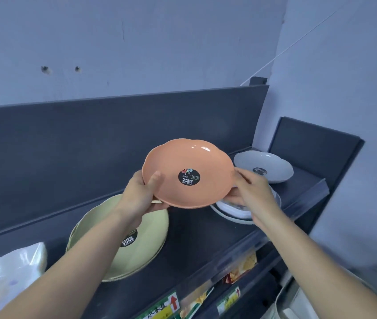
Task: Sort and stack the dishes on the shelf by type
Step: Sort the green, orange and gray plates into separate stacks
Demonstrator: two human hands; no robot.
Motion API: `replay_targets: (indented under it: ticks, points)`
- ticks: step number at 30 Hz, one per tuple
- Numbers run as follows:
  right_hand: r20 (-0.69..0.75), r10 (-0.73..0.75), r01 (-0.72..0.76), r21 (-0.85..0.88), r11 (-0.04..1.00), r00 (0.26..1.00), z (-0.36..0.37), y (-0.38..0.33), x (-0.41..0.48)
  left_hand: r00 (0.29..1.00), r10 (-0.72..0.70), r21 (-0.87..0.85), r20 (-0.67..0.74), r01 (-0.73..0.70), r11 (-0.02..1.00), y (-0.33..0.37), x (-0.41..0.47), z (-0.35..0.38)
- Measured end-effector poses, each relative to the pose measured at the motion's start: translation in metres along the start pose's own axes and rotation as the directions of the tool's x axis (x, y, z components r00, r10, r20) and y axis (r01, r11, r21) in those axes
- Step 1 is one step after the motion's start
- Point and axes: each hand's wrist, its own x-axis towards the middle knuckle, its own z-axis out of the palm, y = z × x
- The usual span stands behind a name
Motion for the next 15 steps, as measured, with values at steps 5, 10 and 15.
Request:
replay_targets:
  ticks: [5,10,15]
  points:
    - [-0.286,-0.117,0.008,-0.355,0.935,0.951,-0.050,0.014,0.015,1.000,0.024,-0.084,-0.015,-0.025,0.996,0.004,0.029,0.002]
    - [-0.398,0.150,-0.284,-0.304,0.909,0.905,-0.084,0.051,0.023,0.999,0.032,-0.114,-0.012,-0.033,0.993,0.001,0.050,0.007]
    - [-0.315,0.358,-0.399,-0.076,0.914,0.879,-0.085,0.065,0.022,1.000,0.024,-0.130,-0.015,-0.026,0.991,-0.006,0.063,0.013]
